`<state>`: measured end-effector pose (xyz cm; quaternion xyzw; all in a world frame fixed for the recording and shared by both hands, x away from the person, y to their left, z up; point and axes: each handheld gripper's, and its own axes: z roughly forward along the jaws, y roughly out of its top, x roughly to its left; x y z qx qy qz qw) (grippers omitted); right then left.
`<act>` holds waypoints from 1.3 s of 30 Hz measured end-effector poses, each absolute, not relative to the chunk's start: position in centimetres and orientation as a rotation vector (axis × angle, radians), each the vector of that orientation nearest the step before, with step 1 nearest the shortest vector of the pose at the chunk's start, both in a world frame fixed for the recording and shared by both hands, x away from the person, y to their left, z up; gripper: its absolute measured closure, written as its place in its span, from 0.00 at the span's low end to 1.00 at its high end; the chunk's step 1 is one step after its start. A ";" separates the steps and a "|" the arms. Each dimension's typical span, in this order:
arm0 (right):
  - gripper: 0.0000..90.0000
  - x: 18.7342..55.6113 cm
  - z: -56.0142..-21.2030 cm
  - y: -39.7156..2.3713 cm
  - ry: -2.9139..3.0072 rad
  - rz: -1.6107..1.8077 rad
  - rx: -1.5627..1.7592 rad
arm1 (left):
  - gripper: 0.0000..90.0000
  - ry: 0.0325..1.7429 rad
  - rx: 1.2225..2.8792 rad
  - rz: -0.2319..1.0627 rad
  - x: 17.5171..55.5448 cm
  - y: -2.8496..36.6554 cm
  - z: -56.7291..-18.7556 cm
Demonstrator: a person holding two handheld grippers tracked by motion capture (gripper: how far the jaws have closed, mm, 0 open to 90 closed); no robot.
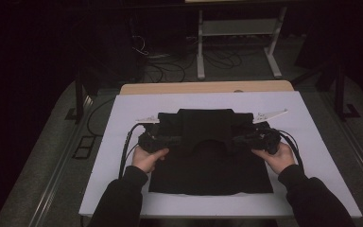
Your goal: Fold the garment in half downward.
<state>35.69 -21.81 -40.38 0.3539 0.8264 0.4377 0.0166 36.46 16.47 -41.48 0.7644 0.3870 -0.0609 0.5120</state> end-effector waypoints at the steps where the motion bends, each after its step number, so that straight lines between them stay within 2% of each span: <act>1: 0.91 35.5 -40.4 -21.9 2.574 1.361 1.101 | 0.99 0.921 1.848 -0.144 36.3 16.4 -41.4; 18: 0.91 32.8 -40.7 -21.7 2.647 1.385 1.041 | 0.99 0.903 1.834 -0.160 33.4 17.1 -41.3; 39: 0.91 30.5 -41.8 -22.4 2.748 1.413 1.109 | 0.99 0.892 1.897 -0.181 30.4 17.5 -42.2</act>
